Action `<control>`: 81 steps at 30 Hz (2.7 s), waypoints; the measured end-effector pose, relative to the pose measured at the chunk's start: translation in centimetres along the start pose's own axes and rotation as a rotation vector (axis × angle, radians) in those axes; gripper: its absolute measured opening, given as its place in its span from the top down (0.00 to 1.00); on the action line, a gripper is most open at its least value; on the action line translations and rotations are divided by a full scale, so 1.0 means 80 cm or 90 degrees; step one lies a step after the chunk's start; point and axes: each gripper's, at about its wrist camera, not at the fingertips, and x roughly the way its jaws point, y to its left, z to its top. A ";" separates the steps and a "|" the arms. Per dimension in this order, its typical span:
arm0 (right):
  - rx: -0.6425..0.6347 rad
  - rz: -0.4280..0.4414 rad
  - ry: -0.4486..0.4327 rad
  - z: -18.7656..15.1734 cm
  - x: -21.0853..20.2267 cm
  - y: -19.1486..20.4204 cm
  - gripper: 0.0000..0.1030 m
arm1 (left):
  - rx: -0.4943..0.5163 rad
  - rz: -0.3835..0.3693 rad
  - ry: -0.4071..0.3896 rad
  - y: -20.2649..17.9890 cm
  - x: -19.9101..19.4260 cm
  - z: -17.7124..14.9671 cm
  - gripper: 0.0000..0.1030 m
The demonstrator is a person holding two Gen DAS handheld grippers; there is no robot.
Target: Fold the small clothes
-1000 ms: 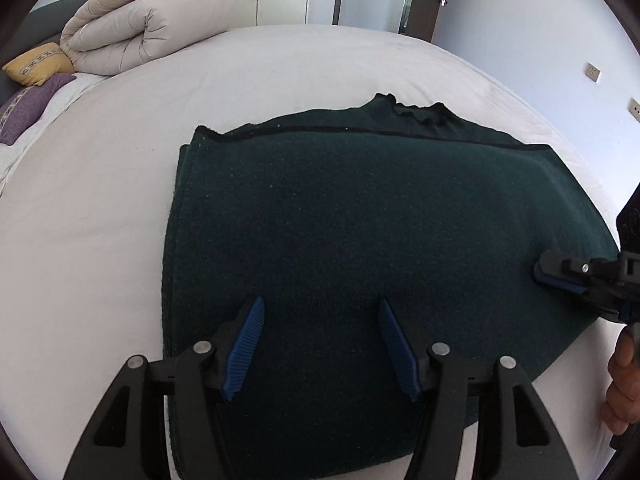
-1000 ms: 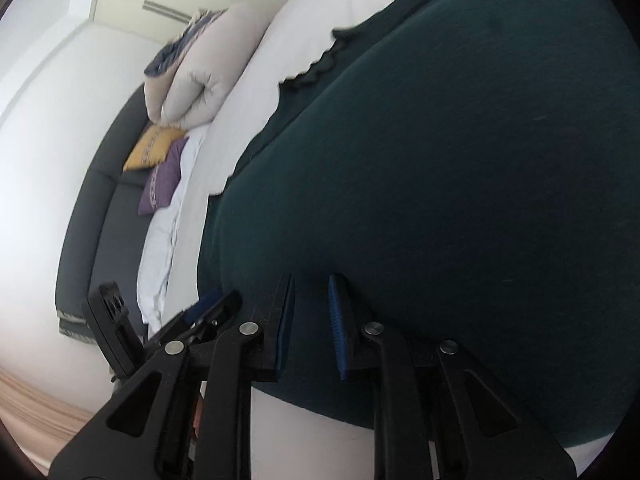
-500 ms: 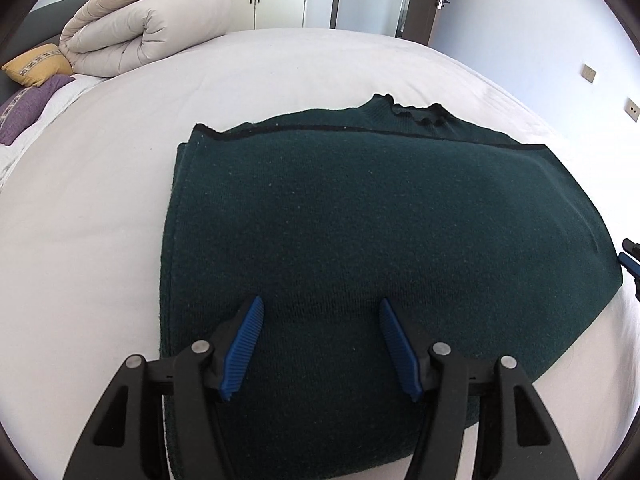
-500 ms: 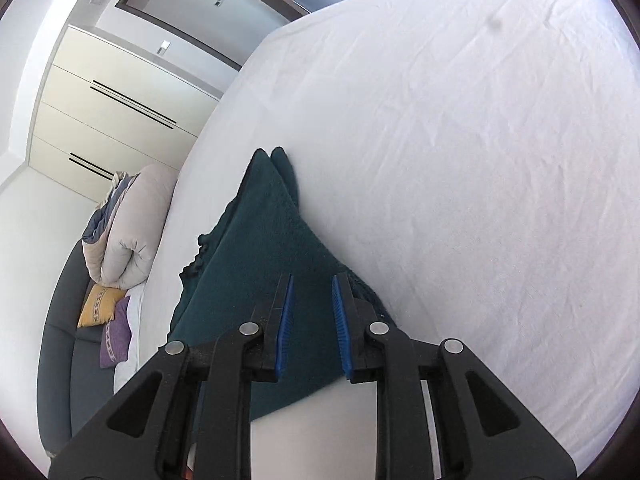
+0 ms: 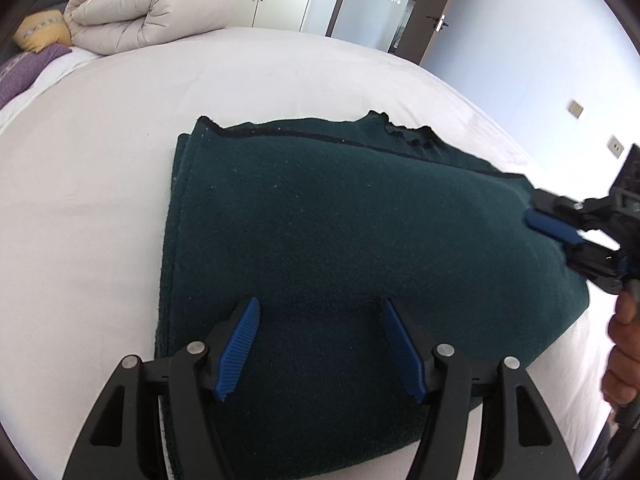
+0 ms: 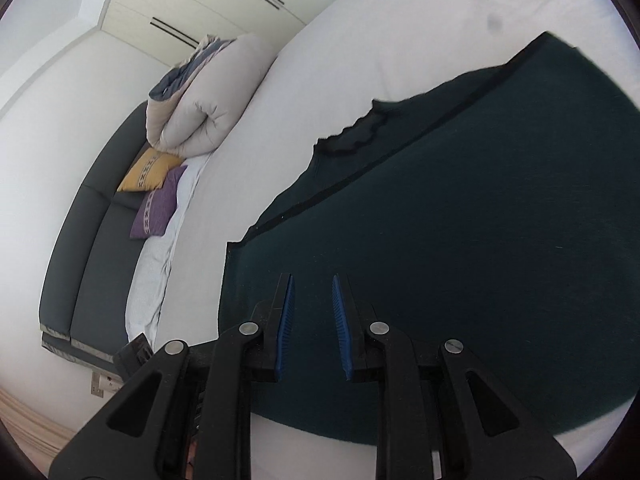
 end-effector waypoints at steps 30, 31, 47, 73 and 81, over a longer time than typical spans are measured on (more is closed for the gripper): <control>0.058 0.094 -0.013 0.010 -0.058 -0.030 0.48 | -0.378 -0.317 0.185 0.128 0.039 0.033 0.45; 0.056 0.098 -0.008 0.011 -0.057 -0.025 0.48 | -0.387 -0.328 0.190 0.128 0.041 0.031 0.49; -0.010 0.155 0.206 0.013 0.111 0.080 0.48 | -0.436 -0.354 0.121 0.140 0.037 0.013 0.87; 0.194 0.258 0.102 0.091 -0.011 -0.110 0.25 | -0.191 -0.310 0.118 -0.146 0.058 0.123 0.88; 0.256 0.249 0.090 0.095 -0.057 -0.199 0.25 | -0.145 -0.393 0.150 -0.229 0.094 0.093 0.37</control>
